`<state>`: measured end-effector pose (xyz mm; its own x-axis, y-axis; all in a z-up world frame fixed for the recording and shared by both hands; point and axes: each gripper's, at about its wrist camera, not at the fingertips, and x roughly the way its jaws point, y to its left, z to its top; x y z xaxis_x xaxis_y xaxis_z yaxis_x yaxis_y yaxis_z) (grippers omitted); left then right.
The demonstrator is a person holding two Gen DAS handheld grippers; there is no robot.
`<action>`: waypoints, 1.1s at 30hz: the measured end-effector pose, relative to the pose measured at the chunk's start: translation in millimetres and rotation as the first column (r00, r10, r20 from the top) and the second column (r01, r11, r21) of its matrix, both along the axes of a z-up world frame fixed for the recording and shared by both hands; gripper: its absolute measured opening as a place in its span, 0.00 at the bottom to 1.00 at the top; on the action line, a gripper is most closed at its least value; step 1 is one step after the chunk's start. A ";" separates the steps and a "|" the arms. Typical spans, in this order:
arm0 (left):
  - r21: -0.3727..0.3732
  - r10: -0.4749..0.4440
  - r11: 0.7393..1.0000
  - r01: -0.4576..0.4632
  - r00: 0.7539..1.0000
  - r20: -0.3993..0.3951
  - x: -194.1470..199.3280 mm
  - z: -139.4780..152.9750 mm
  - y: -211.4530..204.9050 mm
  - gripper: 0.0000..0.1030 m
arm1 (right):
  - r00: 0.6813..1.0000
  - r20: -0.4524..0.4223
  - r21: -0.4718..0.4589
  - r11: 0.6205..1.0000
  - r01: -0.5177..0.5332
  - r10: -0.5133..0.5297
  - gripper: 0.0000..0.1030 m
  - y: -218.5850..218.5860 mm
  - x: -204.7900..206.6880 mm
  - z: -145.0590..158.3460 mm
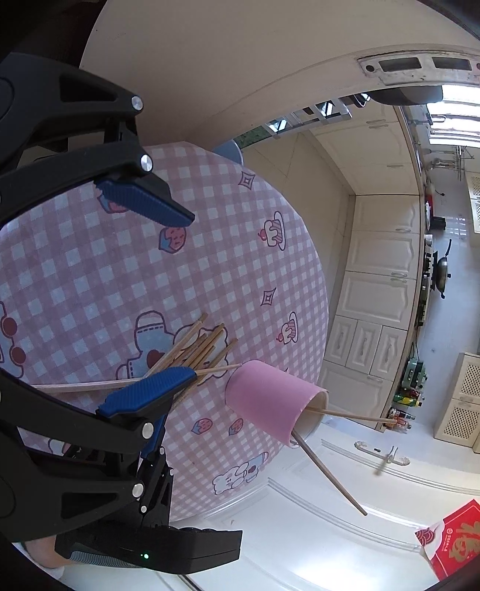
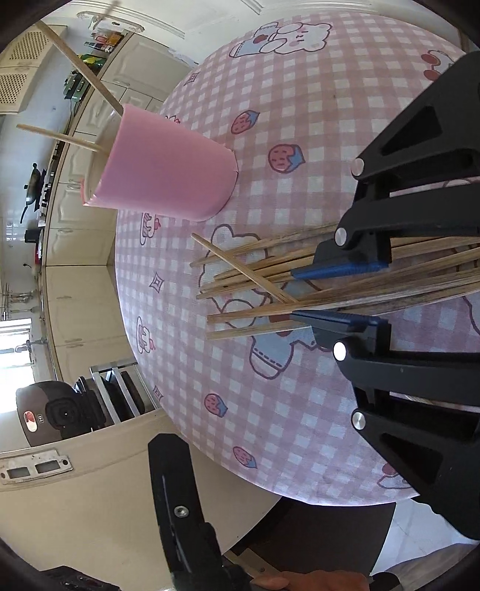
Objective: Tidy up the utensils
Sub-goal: 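Move the right tool to the pile and grasp another chopstick, then grasp another chopstick with the left tool while the right holds its chopstick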
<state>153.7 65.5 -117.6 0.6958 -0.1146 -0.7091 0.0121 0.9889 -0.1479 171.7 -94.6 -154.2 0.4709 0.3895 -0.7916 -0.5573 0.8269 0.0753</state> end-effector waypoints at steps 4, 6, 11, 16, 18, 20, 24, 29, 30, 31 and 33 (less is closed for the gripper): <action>-0.007 0.002 1.000 -0.002 1.000 -0.015 2.6 -4.2 2.3 0.75 | 1.000 -0.023 -0.008 1.000 -0.013 0.013 0.09 2.3 2.4 -7.2; -0.020 -0.004 1.000 0.003 0.999 -0.033 6.2 -8.6 1.6 0.75 | 0.999 -0.029 -0.009 1.000 -0.016 0.016 0.07 2.0 2.9 -9.0; -0.047 -0.014 0.999 0.010 0.996 -0.083 16.5 -21.6 -4.0 0.75 | 1.000 -0.021 0.017 1.000 0.004 -0.003 0.06 -4.7 6.4 -3.6; -0.095 -0.027 0.995 0.013 0.987 -0.156 29.7 -37.9 -13.9 0.75 | 0.999 -0.008 0.050 0.998 0.032 -0.031 0.06 -18.7 9.9 4.8; -0.094 -0.028 0.996 0.012 0.985 -0.169 33.9 -42.0 -19.5 0.75 | 0.999 -0.008 0.062 0.997 0.037 -0.036 0.06 -22.1 11.3 6.4; -0.098 -0.035 0.995 0.017 0.982 -0.185 38.5 -46.2 -25.6 0.75 | 0.999 -0.003 0.069 0.997 0.044 -0.044 0.06 -25.8 11.9 8.0; -0.079 -0.034 0.997 0.018 0.977 -0.212 45.4 -54.0 -34.9 0.74 | 0.999 -0.006 0.085 0.995 0.046 -0.046 0.06 -29.6 13.5 7.8; -0.099 -0.048 0.995 0.023 0.965 -0.258 57.0 -62.4 -41.7 0.58 | 0.999 -0.009 0.094 0.994 0.049 -0.049 0.06 -31.2 14.5 7.5; -0.104 -0.052 0.994 0.025 0.961 -0.271 59.6 -64.7 -43.2 0.50 | 0.999 -0.008 0.096 0.994 0.049 -0.049 0.06 -32.9 14.1 7.9; -0.120 -0.063 0.992 0.030 0.957 -0.284 62.4 -67.6 -45.0 0.44 | 0.999 -0.008 0.097 0.994 0.050 -0.050 0.06 -33.1 14.2 8.2; -0.116 -0.060 0.993 0.028 0.955 -0.289 64.0 -69.6 -48.2 0.32 | 0.999 -0.006 0.101 0.994 0.049 -0.049 0.06 -31.6 14.0 9.4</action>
